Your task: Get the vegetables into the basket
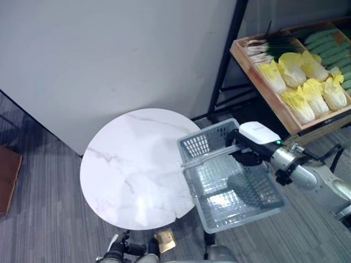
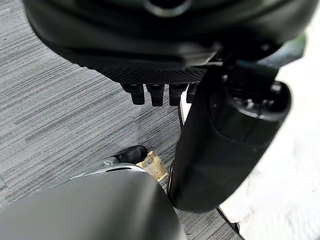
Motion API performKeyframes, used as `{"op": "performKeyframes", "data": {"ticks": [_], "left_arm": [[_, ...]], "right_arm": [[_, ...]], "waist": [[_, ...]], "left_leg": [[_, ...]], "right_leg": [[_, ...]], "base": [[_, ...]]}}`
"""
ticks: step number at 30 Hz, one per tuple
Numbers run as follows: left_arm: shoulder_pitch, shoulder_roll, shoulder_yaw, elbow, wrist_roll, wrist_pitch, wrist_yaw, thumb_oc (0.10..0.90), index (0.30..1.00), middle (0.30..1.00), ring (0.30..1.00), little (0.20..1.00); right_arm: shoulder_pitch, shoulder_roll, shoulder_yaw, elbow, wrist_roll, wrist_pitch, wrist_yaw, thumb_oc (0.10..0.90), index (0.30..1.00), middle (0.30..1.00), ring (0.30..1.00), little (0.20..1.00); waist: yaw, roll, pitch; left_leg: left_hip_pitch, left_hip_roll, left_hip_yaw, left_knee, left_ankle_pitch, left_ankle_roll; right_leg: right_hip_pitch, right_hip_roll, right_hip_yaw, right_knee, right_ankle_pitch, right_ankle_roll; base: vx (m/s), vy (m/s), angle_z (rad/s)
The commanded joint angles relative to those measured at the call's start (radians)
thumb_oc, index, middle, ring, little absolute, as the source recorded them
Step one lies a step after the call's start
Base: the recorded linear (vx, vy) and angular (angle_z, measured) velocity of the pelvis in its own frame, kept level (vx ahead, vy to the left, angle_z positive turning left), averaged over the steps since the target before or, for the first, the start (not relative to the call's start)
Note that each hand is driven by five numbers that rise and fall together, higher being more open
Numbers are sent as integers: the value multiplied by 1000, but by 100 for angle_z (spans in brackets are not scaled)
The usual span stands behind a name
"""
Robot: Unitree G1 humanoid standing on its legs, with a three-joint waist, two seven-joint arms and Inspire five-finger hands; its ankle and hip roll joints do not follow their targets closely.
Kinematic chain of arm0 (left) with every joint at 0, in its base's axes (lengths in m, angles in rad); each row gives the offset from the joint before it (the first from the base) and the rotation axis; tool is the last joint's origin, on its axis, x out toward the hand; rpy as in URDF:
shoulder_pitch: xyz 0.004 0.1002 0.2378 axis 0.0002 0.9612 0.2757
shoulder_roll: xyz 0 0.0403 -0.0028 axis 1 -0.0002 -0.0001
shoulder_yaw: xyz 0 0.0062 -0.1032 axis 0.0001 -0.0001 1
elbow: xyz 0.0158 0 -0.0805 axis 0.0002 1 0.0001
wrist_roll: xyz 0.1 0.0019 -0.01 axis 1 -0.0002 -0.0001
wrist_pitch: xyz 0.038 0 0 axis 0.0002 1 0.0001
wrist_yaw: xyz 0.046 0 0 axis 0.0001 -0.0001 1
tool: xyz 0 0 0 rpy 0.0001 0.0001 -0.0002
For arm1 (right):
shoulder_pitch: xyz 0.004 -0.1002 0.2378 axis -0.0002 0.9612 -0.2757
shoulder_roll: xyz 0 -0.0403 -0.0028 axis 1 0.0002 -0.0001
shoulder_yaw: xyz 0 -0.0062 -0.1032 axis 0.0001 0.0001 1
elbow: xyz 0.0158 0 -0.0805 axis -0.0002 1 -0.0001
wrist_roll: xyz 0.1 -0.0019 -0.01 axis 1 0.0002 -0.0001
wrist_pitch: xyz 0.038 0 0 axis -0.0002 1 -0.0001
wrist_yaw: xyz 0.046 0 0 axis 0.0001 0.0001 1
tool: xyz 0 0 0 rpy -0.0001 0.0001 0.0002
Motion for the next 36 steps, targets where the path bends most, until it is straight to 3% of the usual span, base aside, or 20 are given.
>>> {"op": "performKeyframes", "data": {"ticks": [1, 3, 5, 6, 7, 9, 11, 12, 14, 15, 16, 17, 20, 21, 24, 28, 30, 36], "left_arm": [[6, 12, -24, 66, 44, -4, -2, 900, 1000, 1000, 1000, 1000], [-6, 17, -27, 45, 43, -4, -2, 900, 1000, 1000, 1000, 1000], [-11, 20, -30, 39, 45, -5, -1, 900, 1000, 1000, 1000, 1000], [-17, 26, -34, 34, 54, -8, 0, 900, 1000, 1000, 1000, 1000], [-18, 26, -35, 34, 54, -8, 0, 900, 1000, 1000, 1000, 1000], [-26, 39, -30, 18, 54, -15, 1, 900, 1000, 1000, 1000, 1000], [-35, 51, -35, 8, 58, -16, 1, 900, 1000, 1000, 1000, 1000], [-39, 59, -36, -5, 57, -16, 3, 900, 1000, 1000, 1000, 1000], [-38, 77, -35, -29, 60, -14, 3, 900, 1000, 1000, 1000, 1000], [-27, 94, -18, -35, 55, -9, 3, 900, 1000, 1000, 1000, 1000], [-26, 94, -18, -35, 55, -9, 3, 900, 1000, 1000, 1000, 1000], [-7, 104, -7, -48, 45, -5, -3, 900, 1000, 1000, 1000, 1000], [9, 105, -4, -46, 45, -1, -9, 900, 1000, 1000, 1000, 1000], [19, 98, -2, -34, 47, 0, -15, 900, 1000, 1000, 1000, 1000], [18, 96, 4, -25, 47, 3, -14, 900, 1000, 1000, 1000, 1000], [6, 79, 0, -11, 63, 6, -15, 900, 1000, 1000, 1000, 1000], [-3, 64, -8, -19, 65, 5, -15, 900, 1000, 1000, 1000, 1000], [-12, 44, -25, -20, 71, 3, -17, 900, 1000, 1000, 1000, 1000]], "right_arm": [[-121, 32, -164, -108, 72, -61, -91, 400, 300, 300, 300, 300], [-82, 26, -211, -125, 66, -60, -95, 400, 300, 300, 300, 300], [-73, 25, -222, -126, 63, -59, -100, 400, 300, 300, 300, 300], [-54, 25, -237, -125, 53, -55, -105, 400, 300, 300, 300, 300], [-51, 25, -239, -126, 53, -55, -105, 400, 300, 300, 300, 300], [-47, 24, -247, -135, 33, -48, -113, 400, 300, 300, 300, 300], [-48, 32, -250, -139, 29, -44, -118, 400, 300, 300, 300, 300], [-42, 40, -259, -147, 27, -40, -120, 400, 300, 300, 300, 300], [-35, 50, -267, -155, 31, -40, -124, 400, 300, 300, 300, 300], [-42, 61, -258, -155, 35, -41, -122, 400, 300, 300, 300, 300], [-42, 61, -258, -155, 35, -41, -122, 400, 300, 300, 300, 300], [-57, 66, -243, -152, 31, -41, -116, 400, 300, 300, 300, 300], [-87, 83, -220, -144, 32, -41, -112, 400, 300, 300, 300, 300], [-122, 107, -186, -139, 35, -43, -112, 400, 300, 300, 300, 300], [-133, 109, -177, -148, 34, -44, -109, 400, 300, 300, 300, 300], [-117, 100, -191, -174, 30, -46, -106, 400, 300, 300, 300, 300], [-96, 93, -204, -193, 37, -48, -104, 400, 300, 300, 300, 300], [-42, 61, -255, -212, 37, -54, -104, 400, 300, 300, 300, 300]], "waist": [[8, -52, -22], [-8, -61, 6], [-19, -61, 16], [-41, -64, 30], [-36, -65, 29], [-61, -70, 44], [-64, -67, 51], [-64, -61, 58], [-47, -44, 66], [-22, -32, 61], [-22, -32, 62], [-1, -31, 52], [17, -36, 43], [40, -46, 31], [43, -49, 28], [30, -40, 34], [22, -32, 39], [0, -20, 46]], "left_leg": [[13, -2, 31, 59, -49, 21], [-40, -12, 41, 162, -95, 34], [-46, -17, 52, 176, -105, 41], [-45, -30, 74, 177, -115, 50], [-45, -31, 79, 176, -115, 51], [-36, -45, 135, 151, -110, 53], [-41, -40, 161, 136, -97, 55], [-47, -37, 178, 132, -92, 62], [-60, -32, 224, 120, -84, 76], [-49, -27, 260, 98, -91, 80], [-48, -27, 260, 98, -91, 80], [-56, -21, 306, 88, -79, 85], [-54, -11, 359, 77, -69, 86], [-50, -3, 419, 65, -59, 87], [-42, -1, 445, 67, -58, 85], [-39, 14, 455, 106, -63, 69], [-53, 43, 466, 144, -56, 47], [-75, 108, 480, 197, -27, -3]], "right_leg": [[50, -102, -2, 15, 2, 104], [-3, -118, 30, 94, -9, 109], [-30, -122, 46, 124, -7, 115], [-65, -128, 75, 150, 39, 140], [-69, -128, 80, 151, 40, 140], [-124, -140, 100, 127, 201, 145], [-143, -141, 94, 125, 208, 145], [-152, -142, 64, 144, 173, 145], [-127, -161, -60, 216, 72, 137], [-77, -173, -164, 295, -22, 126], [-77, -174, -163, 296, -23, 126], [-42, -175, -223, 346, -64, 115], [-10, -176, -257, 349, -79, 111], [29, -176, -302, 330, -71, 114], [33, -171, -322, 313, -54, 119], [44, -144, -349, 270, -96, 99], [76, -113, -360, 196, -126, 81], [97, -62, -346, 143, -153, 56]], "base": [[-47, 44, -14], [-108, 82, -14], [-99, 147, -25], [-91, 176, -32], [-86, 158, -39], [-124, 106, -48], [-158, 104, -74], [-242, 200, -106], [-212, 264, -93], [-104, 203, -95], [-146, 195, -146], [-98, 62, -104], [-136, 38, -117], [-61, -28, -90], [-18, -60, -103], [25, -141, -46], [0, -225, 8], [2, -159, -3]]}}
